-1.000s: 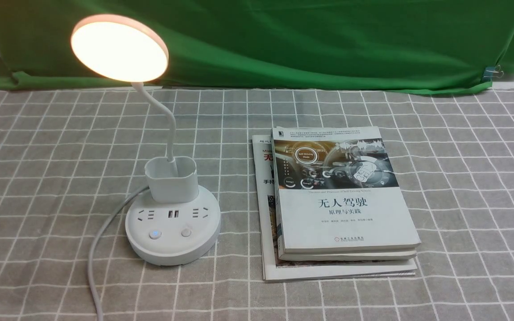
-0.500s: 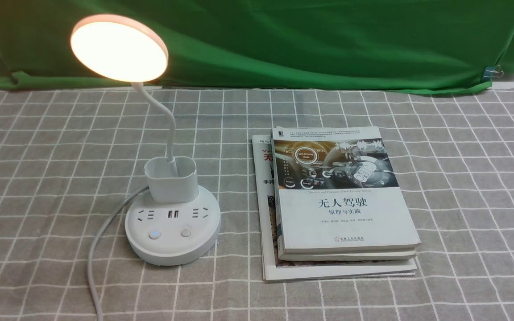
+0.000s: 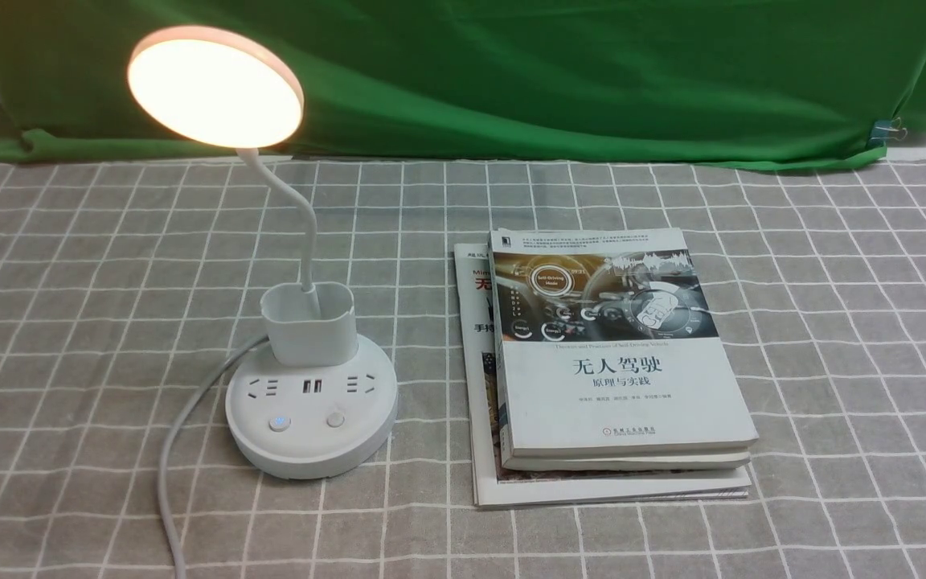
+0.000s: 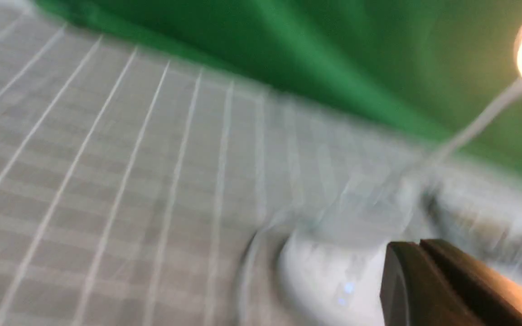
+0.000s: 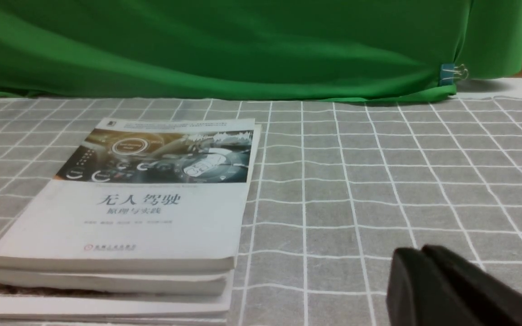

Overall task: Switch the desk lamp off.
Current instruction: Use the left arm to press the button switch on the lamp holder

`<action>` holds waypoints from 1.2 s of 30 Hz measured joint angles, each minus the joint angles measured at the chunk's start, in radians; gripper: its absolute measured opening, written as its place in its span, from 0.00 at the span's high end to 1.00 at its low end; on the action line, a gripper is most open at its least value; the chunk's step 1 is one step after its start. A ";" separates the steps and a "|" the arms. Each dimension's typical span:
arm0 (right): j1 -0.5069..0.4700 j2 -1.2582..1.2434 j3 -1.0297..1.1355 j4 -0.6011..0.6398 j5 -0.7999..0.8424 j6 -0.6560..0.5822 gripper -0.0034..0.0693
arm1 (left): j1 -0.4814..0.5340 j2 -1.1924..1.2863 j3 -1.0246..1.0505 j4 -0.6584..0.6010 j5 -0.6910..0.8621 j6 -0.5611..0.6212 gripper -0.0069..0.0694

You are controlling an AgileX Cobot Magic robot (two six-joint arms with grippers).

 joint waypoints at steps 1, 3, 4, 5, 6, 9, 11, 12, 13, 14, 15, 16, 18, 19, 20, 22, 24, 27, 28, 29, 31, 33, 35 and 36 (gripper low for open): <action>0.000 0.000 0.000 0.000 0.000 0.000 0.90 | 0.000 0.050 -0.028 0.003 0.042 0.033 0.91; 0.000 0.000 0.000 0.000 0.000 -0.001 0.90 | -0.004 0.188 -0.114 0.005 0.168 0.112 0.91; 0.000 0.000 0.000 0.000 0.000 -0.001 0.90 | -0.010 0.223 -0.131 0.001 0.198 0.125 0.91; 0.000 0.000 0.000 0.000 0.000 -0.001 0.90 | -0.038 0.301 -0.163 -0.005 0.221 0.153 0.91; 0.000 0.000 0.000 0.000 0.000 -0.001 0.90 | -0.062 0.342 -0.176 -0.005 0.225 0.167 0.91; 0.000 0.000 0.000 0.000 0.000 -0.002 0.90 | -0.183 0.498 -0.204 0.038 0.175 0.175 0.91; 0.000 0.000 0.000 0.000 0.000 -0.002 0.90 | -0.244 0.577 -0.214 0.071 0.139 0.155 0.91; 0.000 0.000 0.000 0.000 0.000 -0.002 0.90 | -0.286 0.627 -0.220 0.085 0.110 0.132 0.91; 0.000 0.000 0.000 0.000 0.000 -0.002 0.90 | -0.305 0.666 -0.226 0.086 0.097 0.117 0.91; 0.000 0.000 0.000 0.000 0.000 -0.002 0.90 | -0.330 0.704 -0.232 0.087 0.080 0.105 0.91; 0.000 0.000 0.000 0.000 0.000 -0.002 0.90 | -0.365 0.755 -0.241 0.084 0.051 0.089 0.91; 0.000 0.000 0.000 0.000 0.000 -0.002 0.90 | -0.390 0.795 -0.249 0.078 0.028 0.070 0.91; 0.000 0.000 0.000 0.000 0.000 -0.002 0.90 | -0.428 0.853 -0.263 0.074 -0.006 0.046 0.91; 0.000 0.000 0.000 0.000 0.000 -0.002 0.90 | -0.448 0.896 -0.272 0.074 -0.024 0.027 0.91; 0.000 0.000 0.000 0.000 0.000 -0.002 0.90 | -0.451 0.902 -0.274 0.074 -0.026 0.024 0.91; 0.000 0.000 0.000 0.000 0.000 -0.002 0.90 | -0.475 0.973 -0.295 0.074 -0.047 -0.008 0.91; 0.000 0.000 0.000 0.000 0.000 -0.002 0.90 | -0.490 1.015 -0.305 0.075 -0.067 -0.017 0.91; 0.000 0.000 0.000 0.000 0.000 -0.002 0.90 | -0.510 1.067 -0.326 0.077 -0.086 -0.021 0.91; 0.000 0.000 0.000 0.000 0.000 -0.002 0.90 | -0.515 1.082 -0.333 0.078 -0.086 -0.028 0.91; 0.000 0.000 0.000 0.000 0.000 -0.002 0.90 | -0.521 1.096 -0.343 0.082 -0.087 -0.038 0.91; 0.000 0.000 0.000 0.000 0.000 -0.002 0.90 | -0.530 1.117 -0.363 0.097 -0.083 -0.059 0.91; 0.000 0.000 0.000 0.000 0.000 -0.002 0.90 | -0.539 1.135 -0.392 0.131 -0.070 -0.093 0.91; 0.000 0.000 0.000 0.000 0.000 -0.002 0.90 | -0.542 1.151 -0.418 0.175 -0.056 -0.135 0.91; 0.000 0.000 0.000 0.000 0.000 -0.002 0.90 | -0.542 1.163 -0.433 0.203 -0.049 -0.159 0.91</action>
